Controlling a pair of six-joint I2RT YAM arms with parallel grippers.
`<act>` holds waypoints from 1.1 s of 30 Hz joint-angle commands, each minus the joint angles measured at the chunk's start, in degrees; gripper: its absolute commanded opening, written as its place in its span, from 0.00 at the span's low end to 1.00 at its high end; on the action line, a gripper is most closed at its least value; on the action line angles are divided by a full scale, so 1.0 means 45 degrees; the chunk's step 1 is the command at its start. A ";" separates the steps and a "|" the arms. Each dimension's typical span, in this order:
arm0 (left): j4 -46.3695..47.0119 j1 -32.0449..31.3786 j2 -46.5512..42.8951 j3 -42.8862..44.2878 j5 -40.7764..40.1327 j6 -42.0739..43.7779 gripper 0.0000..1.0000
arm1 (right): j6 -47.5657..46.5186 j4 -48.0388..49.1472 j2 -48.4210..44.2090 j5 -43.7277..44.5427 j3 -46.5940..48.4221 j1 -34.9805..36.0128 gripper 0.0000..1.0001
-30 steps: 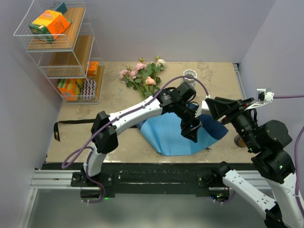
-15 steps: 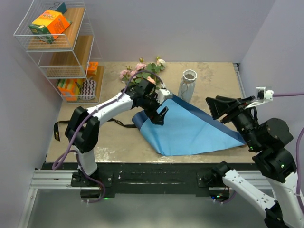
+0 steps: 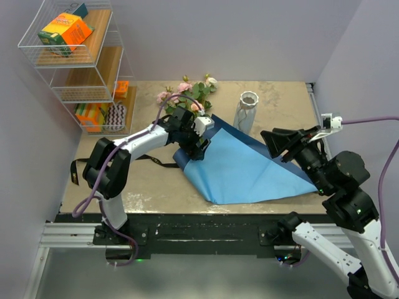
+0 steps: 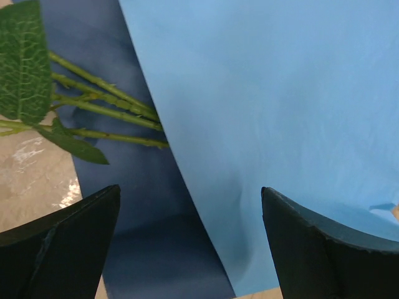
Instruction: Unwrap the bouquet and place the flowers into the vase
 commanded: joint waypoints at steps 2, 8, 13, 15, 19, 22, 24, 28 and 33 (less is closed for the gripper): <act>0.0262 0.0076 0.0003 -0.0038 0.0693 0.0423 0.97 | 0.0195 0.0666 -0.0119 -0.0299 -0.0327 -0.0047 0.55; -0.1357 0.0095 0.0647 0.0683 0.2998 0.1264 0.66 | 0.0214 0.0822 -0.0080 -0.0260 -0.0366 -0.0028 0.54; -0.1907 0.0095 0.0746 0.1095 0.3255 0.1479 0.49 | 0.0351 0.1018 -0.0100 -0.0377 -0.0503 -0.0047 0.54; -0.2043 0.0095 0.0784 0.1192 0.3080 0.1557 0.41 | 0.0370 0.0999 -0.0158 -0.0436 -0.0522 -0.0028 0.54; -0.1986 0.0212 0.0687 0.1446 0.2806 0.1383 0.02 | 0.0410 0.1018 -0.0197 -0.0475 -0.0522 -0.0028 0.53; -0.2180 0.0271 0.0648 0.1895 0.2922 0.1342 0.00 | 0.0429 0.0999 -0.0236 -0.0475 -0.0503 -0.0047 0.53; -0.2491 0.0271 0.0571 0.2207 0.3000 0.1323 0.00 | 0.0487 0.1018 -0.0256 -0.0553 -0.0503 -0.0047 0.53; -0.2980 0.0193 -0.0151 0.3493 0.2514 0.1750 0.00 | 0.0468 0.0999 -0.0256 -0.0554 -0.0367 -0.0047 0.53; -0.4149 -0.0723 -0.1594 0.4765 0.1051 0.3215 0.00 | 0.0351 0.0959 -0.0178 -0.0495 -0.0074 -0.0047 0.53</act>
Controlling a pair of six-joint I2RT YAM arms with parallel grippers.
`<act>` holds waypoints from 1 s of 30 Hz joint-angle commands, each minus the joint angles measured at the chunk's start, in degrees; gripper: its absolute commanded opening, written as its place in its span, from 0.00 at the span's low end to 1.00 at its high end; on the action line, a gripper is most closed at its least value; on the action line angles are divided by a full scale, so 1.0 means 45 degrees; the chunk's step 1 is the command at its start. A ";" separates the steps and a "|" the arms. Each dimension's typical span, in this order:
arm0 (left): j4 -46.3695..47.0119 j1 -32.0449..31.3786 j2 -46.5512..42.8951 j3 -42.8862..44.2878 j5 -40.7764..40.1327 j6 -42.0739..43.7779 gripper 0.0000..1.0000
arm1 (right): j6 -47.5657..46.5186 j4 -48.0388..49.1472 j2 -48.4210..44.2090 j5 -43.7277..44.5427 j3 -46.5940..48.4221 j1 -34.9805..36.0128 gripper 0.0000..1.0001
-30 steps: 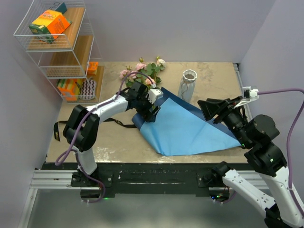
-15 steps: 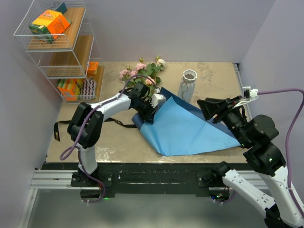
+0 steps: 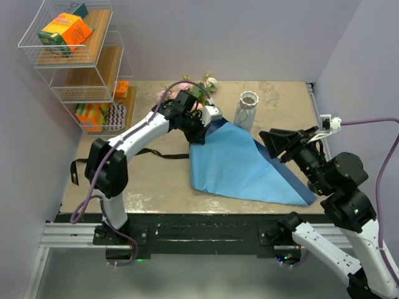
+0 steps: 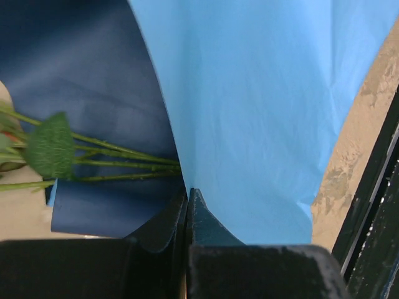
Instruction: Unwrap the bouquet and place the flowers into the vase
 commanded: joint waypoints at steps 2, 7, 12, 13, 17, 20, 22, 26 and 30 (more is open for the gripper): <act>-0.1210 -0.1244 -0.2458 0.1358 -0.1071 0.1669 0.00 | 0.0001 0.0343 -0.0013 -0.0169 0.0437 -0.0047 0.53; -0.2227 -0.2593 -0.3962 0.0404 -0.0993 0.1378 0.00 | -0.0038 0.0401 -0.0013 -0.0189 0.0398 -0.0047 0.53; -0.2342 -0.3688 -0.5484 -0.2736 -0.0973 0.1707 0.02 | -0.0057 0.0362 -0.0071 -0.0247 0.0145 -0.0047 0.53; -0.2422 -0.3805 -0.5700 -0.3092 -0.0954 0.1980 0.03 | -0.0057 0.0362 -0.0090 -0.0267 0.0144 -0.0028 0.53; -0.3025 -0.4293 -0.6853 -0.4500 -0.0816 0.2976 0.07 | -0.0096 0.0206 0.0045 -0.0209 0.0358 -0.0028 0.53; -0.4039 -0.4548 -0.7420 -0.4561 -0.0681 0.3681 0.10 | -0.0194 0.0030 0.0280 -0.0150 0.0651 -0.0028 0.53; -0.4549 -0.4684 -0.7655 -0.4346 -0.0330 0.4069 0.15 | -0.0252 -0.0184 0.0571 -0.0072 0.0710 -0.0066 0.53; -0.5740 -0.5153 -0.8045 -0.4228 -0.0153 0.4598 0.46 | -0.0292 -0.0244 0.1100 -0.0305 0.0418 -0.0028 0.52; -0.6269 -0.5446 -0.8650 -0.4734 0.0100 0.5495 0.50 | -0.0330 -0.0457 0.1841 -0.0501 0.0241 -0.0028 0.51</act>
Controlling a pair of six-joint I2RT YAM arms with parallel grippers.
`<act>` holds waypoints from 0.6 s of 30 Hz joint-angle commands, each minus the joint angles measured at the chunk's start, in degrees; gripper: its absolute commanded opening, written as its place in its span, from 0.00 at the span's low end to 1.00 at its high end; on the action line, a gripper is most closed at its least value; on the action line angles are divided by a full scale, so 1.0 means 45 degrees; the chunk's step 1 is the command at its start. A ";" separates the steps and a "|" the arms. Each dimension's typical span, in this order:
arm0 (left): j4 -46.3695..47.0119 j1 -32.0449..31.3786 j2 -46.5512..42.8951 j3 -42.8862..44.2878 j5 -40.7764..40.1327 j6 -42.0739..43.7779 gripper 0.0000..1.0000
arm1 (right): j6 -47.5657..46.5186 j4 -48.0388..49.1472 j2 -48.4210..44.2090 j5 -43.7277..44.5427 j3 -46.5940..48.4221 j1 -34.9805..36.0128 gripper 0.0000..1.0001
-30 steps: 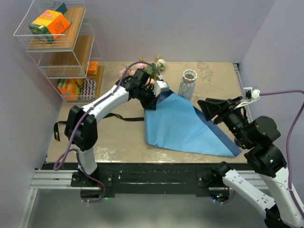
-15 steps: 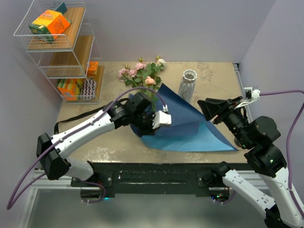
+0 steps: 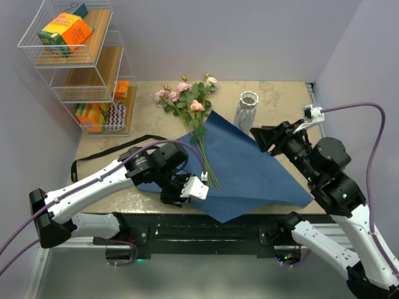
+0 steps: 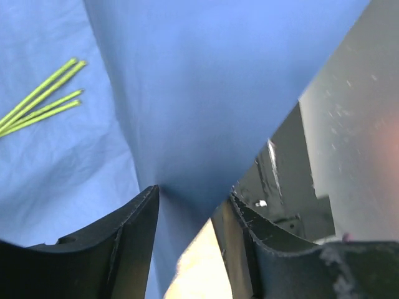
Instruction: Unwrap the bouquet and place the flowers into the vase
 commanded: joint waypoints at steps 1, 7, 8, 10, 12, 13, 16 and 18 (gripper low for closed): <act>-0.1174 -0.0293 -0.0666 -0.0165 0.0654 0.1383 0.50 | -0.0248 -0.0283 0.0764 -0.0516 -0.0006 -0.0047 0.51; -0.2036 -0.0294 -0.1448 -0.0342 0.1009 0.1837 0.61 | -0.0404 -0.0284 0.1136 -0.0924 -0.0552 -0.0028 0.55; -0.1706 -0.0313 -0.1448 -0.0245 0.0659 0.1447 0.72 | -0.0424 -0.0168 0.1156 -0.0965 -0.0669 0.0069 0.58; -0.1859 -0.0313 -0.1332 0.0086 -0.0279 0.1093 0.74 | -0.0580 -0.0127 0.1467 -0.0772 -0.0787 0.0400 0.61; -0.1665 -0.0294 -0.1408 0.0789 -0.1311 0.0801 0.77 | -0.0658 -0.0088 0.1876 -0.0518 -0.0671 0.0790 0.64; -0.1567 -0.0274 -0.1506 0.1081 -0.1607 0.0760 0.79 | -0.0736 -0.0146 0.2381 0.0180 -0.0535 0.1044 0.64; -0.0515 0.0036 -0.2052 0.2390 -0.3052 0.0195 0.99 | -0.1068 -0.0692 0.4076 0.1608 0.0498 0.2605 0.68; 0.1025 0.0679 -0.2618 0.2725 -0.3890 -0.0291 0.99 | -0.1147 -0.1179 0.4999 0.2605 0.1414 0.3271 0.72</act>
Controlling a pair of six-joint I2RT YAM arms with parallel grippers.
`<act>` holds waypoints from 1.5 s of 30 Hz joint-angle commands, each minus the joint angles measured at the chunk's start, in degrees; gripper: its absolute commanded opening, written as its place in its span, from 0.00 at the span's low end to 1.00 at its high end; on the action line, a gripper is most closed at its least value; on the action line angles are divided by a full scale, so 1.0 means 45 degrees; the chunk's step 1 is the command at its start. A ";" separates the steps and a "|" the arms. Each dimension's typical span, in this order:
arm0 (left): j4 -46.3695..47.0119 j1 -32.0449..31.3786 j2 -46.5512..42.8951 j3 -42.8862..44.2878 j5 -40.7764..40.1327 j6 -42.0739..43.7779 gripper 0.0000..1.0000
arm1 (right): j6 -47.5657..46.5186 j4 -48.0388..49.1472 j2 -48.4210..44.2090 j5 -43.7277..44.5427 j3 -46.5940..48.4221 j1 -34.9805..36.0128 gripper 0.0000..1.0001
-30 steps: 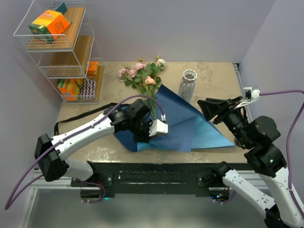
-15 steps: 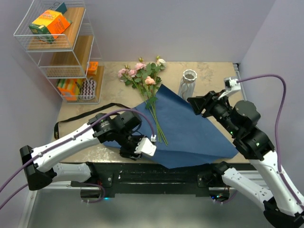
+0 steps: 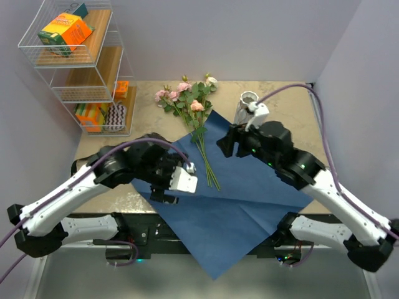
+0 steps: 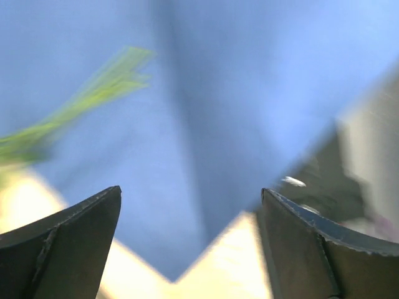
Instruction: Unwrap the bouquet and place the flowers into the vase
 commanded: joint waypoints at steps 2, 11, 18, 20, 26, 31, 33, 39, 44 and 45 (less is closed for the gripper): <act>0.4269 0.2323 -0.1770 0.0638 -0.2462 -0.1412 0.99 | -0.0539 -0.0575 0.2874 0.2701 0.2071 0.1360 0.78; 0.5530 0.9042 0.0954 -0.2409 0.0461 -0.3016 0.89 | -0.1435 0.0790 0.7169 0.2471 0.2542 0.1380 0.39; 0.6936 1.0570 0.2171 -0.4502 0.0290 -0.3191 0.88 | -0.1985 0.1903 0.9924 0.2413 0.3537 0.1361 0.26; 0.7346 1.0589 0.2191 -0.4971 -0.0098 -0.3347 0.88 | -0.2082 0.2488 1.0395 0.2275 0.3673 0.1380 0.25; 0.8148 1.0863 0.2367 -0.6007 -0.0919 -0.3347 0.85 | -0.2394 0.2685 1.2367 0.2995 0.4903 0.1225 0.21; 0.8285 1.1351 0.2738 -0.6242 -0.1215 -0.3230 0.82 | -0.2551 0.2706 1.3403 0.3193 0.5568 0.0737 0.20; 0.8285 1.1526 0.2719 -0.6262 -0.1176 -0.3133 0.82 | -0.2571 0.2726 1.3658 0.3252 0.5725 0.0484 0.22; 0.8538 1.1703 0.2660 -0.6438 -0.1234 -0.2976 0.82 | -0.2571 0.2726 1.4126 0.2959 0.5901 0.0209 0.34; 0.8578 1.1761 0.2660 -0.6594 -0.1312 -0.2859 0.82 | -0.2532 0.2726 1.4713 0.2666 0.6213 0.0170 0.35; 0.8597 1.1781 0.2660 -0.6594 -0.1312 -0.2821 0.82 | -0.2551 0.2725 1.4868 0.2627 0.6233 0.0170 0.35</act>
